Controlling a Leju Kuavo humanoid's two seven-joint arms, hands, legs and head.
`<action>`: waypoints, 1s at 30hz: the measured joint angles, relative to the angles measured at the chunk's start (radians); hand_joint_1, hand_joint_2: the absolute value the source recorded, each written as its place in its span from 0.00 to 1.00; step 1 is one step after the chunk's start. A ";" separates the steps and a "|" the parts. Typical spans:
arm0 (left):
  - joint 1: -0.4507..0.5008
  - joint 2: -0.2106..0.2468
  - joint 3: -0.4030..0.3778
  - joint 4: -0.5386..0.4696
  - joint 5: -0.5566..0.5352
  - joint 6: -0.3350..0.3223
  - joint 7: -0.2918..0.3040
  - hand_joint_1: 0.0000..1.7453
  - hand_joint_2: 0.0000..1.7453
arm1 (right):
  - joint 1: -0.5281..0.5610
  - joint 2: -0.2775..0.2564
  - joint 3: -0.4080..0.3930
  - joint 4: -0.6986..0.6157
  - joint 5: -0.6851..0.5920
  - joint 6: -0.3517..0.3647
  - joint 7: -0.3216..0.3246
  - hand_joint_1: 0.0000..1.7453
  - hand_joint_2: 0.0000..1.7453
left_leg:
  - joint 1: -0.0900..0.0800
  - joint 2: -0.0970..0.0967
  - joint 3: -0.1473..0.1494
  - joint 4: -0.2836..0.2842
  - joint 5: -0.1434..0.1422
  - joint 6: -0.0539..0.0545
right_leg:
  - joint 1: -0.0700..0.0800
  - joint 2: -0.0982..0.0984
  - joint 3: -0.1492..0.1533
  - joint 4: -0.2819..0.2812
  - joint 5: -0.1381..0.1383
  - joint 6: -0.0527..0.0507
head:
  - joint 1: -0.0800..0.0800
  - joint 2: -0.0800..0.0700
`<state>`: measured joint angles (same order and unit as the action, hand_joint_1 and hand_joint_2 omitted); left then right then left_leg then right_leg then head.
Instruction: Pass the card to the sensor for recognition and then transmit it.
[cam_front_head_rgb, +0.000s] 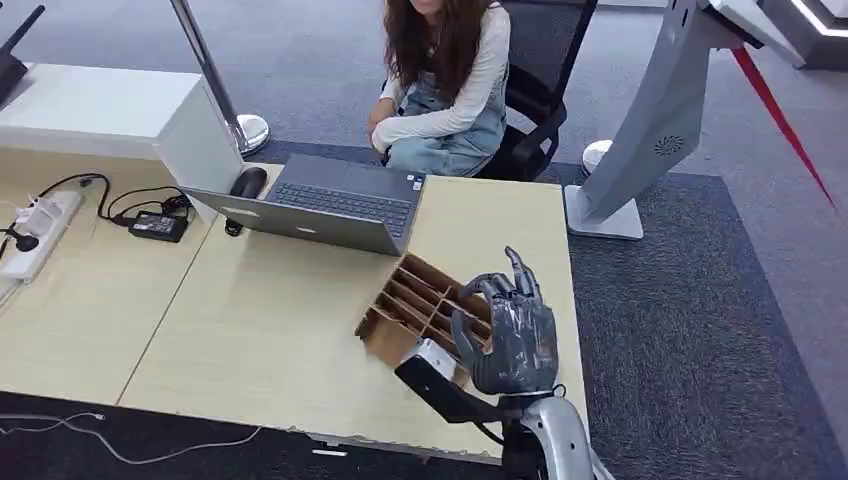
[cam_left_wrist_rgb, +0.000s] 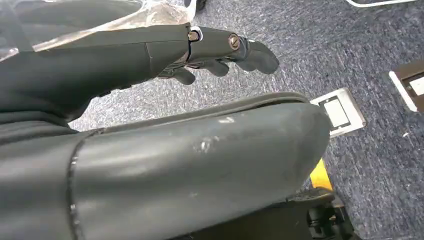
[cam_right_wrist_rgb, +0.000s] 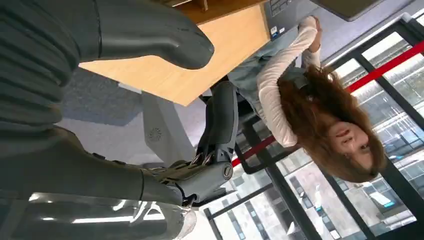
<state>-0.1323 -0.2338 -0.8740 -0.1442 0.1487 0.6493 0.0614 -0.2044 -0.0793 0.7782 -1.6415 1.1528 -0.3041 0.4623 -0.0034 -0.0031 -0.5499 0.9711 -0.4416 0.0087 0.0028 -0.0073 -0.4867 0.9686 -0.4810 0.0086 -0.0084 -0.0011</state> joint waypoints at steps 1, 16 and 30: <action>0.000 0.000 0.000 0.000 0.000 0.000 0.000 0.00 0.00 | -0.003 0.000 0.001 0.004 0.002 0.005 0.003 0.43 1.00 | 0.000 0.000 0.000 0.000 0.000 0.000 | 0.000 0.000 0.000 0.000 0.000 0.000 | 0.000 0.000; 0.002 0.000 0.024 0.000 0.000 -0.017 -0.015 0.00 0.00 | -0.069 0.046 0.026 0.114 -0.027 0.056 0.034 0.38 1.00 | 0.000 0.000 0.000 0.000 0.000 0.000 | 0.000 0.000 0.000 0.000 0.000 0.000 | 0.000 0.000; 0.006 0.000 0.077 0.000 -0.035 -0.030 -0.022 0.00 0.00 | -0.105 0.067 0.038 0.280 -0.071 0.048 0.059 0.37 1.00 | 0.000 0.000 0.000 0.000 0.000 0.000 | 0.000 0.000 0.000 0.000 0.000 0.000 | 0.000 0.000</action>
<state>-0.1267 -0.2335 -0.7965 -0.1442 0.1133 0.6195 0.0393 -0.3093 -0.0122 0.8160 -1.3615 1.0819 -0.2564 0.5211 -0.0034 -0.0031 -0.5501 0.9711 -0.4416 0.0086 0.0029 -0.0074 -0.4868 0.9687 -0.4810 0.0085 -0.0084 -0.0011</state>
